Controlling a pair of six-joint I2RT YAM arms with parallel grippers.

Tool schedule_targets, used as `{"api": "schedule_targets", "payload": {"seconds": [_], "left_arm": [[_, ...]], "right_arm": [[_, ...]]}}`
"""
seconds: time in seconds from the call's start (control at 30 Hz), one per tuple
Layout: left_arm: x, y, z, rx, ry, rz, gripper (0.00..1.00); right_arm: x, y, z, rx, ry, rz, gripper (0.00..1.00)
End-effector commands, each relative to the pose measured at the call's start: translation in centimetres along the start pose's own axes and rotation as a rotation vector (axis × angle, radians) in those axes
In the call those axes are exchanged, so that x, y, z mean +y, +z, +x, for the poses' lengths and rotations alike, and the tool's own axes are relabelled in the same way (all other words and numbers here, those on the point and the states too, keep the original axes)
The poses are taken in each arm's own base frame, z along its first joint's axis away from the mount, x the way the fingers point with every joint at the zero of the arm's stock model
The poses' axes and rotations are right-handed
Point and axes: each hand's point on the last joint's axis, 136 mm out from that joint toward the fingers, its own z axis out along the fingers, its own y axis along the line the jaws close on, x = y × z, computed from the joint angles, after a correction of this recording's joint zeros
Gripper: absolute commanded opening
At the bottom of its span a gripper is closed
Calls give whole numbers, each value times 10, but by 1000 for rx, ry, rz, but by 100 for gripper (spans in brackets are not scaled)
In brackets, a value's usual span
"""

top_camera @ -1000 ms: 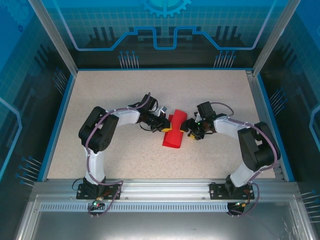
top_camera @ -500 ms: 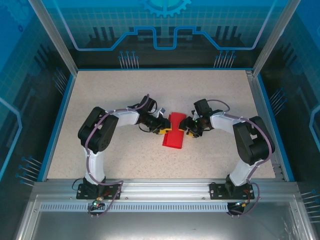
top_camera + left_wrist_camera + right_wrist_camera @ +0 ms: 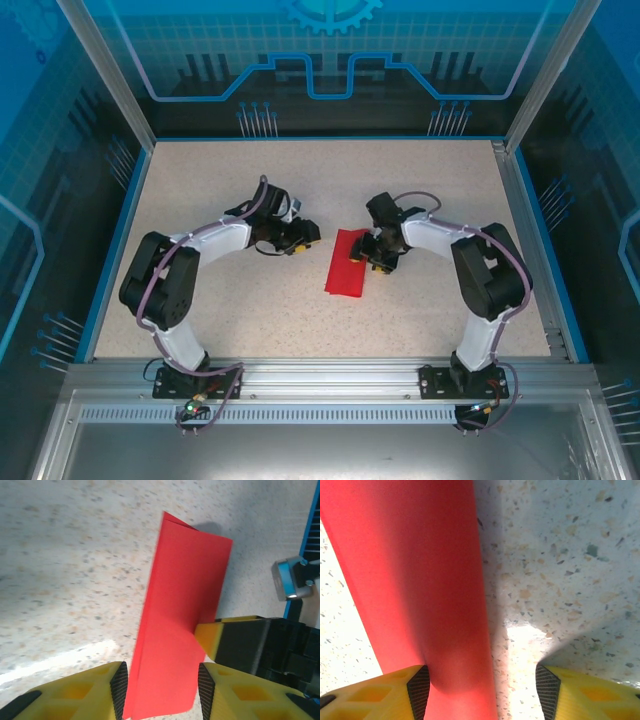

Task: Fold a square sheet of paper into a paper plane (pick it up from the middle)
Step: First fold in half a square sheet of paper at the center of the table, then hold the square sheet of paper at the center of the table.

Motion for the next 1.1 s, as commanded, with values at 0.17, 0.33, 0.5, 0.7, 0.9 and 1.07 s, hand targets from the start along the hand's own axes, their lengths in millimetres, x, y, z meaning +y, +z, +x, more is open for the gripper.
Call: {"api": "schedule_targets", "payload": {"seconds": [0.17,0.33,0.5,0.7,0.9,1.07], "left_arm": [[15,-6,5,-4,-34,-25,45],[17,-7,6,-4,-34,-24,46],[19,-7,7,-1,-39,-25,46],[20,-9,7,-10,-35,-22,47],[18,-11,8,-15,-30,-14,49],[18,-11,8,-11,-27,-14,49]], "right_arm": [[-8,8,4,22,48,88,65],[-2,7,2,18,38,108,67],[-4,7,1,19,39,140,69],[-5,11,0,30,33,156,69],[-5,13,-2,30,42,168,70],[-5,14,-2,46,6,199,68]]}}
